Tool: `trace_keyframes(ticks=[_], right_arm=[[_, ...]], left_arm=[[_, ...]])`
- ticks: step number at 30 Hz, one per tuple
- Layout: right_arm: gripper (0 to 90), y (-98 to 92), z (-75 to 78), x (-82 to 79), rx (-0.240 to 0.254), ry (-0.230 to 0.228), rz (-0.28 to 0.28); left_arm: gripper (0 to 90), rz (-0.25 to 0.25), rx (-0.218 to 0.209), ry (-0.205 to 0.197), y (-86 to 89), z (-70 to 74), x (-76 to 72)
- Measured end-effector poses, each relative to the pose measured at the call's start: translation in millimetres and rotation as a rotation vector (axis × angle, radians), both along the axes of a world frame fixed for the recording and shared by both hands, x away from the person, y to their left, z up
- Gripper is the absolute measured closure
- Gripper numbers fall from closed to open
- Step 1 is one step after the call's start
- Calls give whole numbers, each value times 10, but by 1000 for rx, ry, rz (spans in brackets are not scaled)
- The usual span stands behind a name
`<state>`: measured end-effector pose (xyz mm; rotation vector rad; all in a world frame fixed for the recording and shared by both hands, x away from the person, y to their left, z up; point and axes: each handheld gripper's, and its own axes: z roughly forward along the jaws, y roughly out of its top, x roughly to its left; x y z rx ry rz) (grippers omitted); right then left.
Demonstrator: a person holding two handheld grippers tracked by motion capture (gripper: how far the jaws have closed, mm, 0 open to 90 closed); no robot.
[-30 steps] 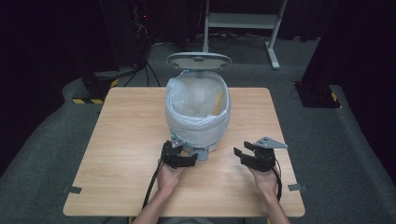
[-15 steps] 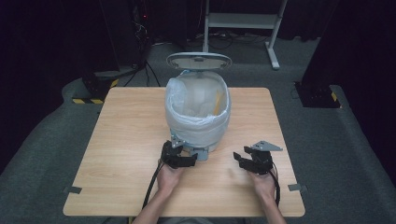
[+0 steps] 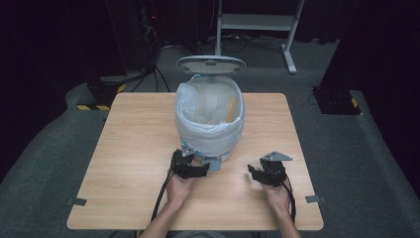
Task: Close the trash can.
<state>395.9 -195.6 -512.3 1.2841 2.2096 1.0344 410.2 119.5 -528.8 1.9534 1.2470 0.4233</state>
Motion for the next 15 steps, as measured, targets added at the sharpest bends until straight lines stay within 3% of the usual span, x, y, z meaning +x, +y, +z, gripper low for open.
trace_keyframes(ticks=[5, 6, 11, 15], right_arm=[[353, 47, -101, 36, -59, 42, -1], [354, 44, -143, 30, -64, 10, 2], [355, 28, -147, 38, -60, 5, -5], [355, 28, -147, 38, -60, 5, -5]], left_arm=[[106, -1, -16, 3, 7, -2, 3], [106, -1, -22, 2, 17, -2, 6], [106, -2, -84, 10, 62, -5, -8], [97, 4, -128, -7, 171, -3, -121]])
